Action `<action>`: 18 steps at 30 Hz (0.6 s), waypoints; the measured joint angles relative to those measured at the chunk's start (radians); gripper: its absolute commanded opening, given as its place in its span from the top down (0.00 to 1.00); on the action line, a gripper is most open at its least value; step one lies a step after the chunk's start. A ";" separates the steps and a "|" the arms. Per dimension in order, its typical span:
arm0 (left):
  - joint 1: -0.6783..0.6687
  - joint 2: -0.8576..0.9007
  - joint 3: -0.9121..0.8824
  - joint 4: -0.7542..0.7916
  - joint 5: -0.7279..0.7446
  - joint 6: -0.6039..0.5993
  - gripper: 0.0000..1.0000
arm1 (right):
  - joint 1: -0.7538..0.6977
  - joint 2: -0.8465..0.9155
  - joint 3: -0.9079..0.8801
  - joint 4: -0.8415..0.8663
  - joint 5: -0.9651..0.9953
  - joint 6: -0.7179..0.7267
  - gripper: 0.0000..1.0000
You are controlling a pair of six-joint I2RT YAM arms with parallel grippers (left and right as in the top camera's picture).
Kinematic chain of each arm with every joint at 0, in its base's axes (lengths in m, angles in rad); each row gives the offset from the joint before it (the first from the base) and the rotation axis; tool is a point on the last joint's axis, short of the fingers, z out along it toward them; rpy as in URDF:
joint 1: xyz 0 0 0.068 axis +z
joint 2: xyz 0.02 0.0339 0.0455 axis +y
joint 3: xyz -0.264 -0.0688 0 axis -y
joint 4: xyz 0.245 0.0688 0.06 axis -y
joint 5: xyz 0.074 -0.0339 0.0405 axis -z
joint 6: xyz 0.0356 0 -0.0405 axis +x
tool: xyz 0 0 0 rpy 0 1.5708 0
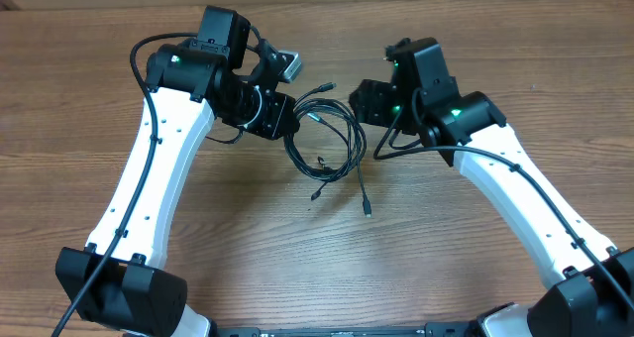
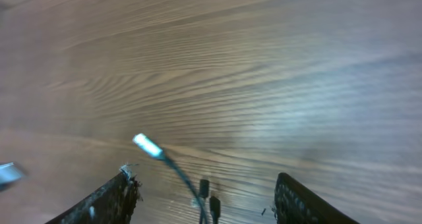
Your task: Untangle cables
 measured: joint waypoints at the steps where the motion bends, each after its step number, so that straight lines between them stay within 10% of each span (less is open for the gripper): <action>1: 0.002 0.000 0.000 0.007 0.000 0.000 0.96 | -0.009 0.000 0.000 -0.013 0.011 0.011 0.36; 9: 0.055 0.000 0.004 0.128 0.016 -0.004 0.96 | -0.066 0.000 0.007 -0.167 0.010 -0.037 0.28; 18: 0.221 0.008 0.123 0.247 0.262 0.007 0.96 | -0.239 0.003 0.264 -0.309 -0.529 -0.349 0.29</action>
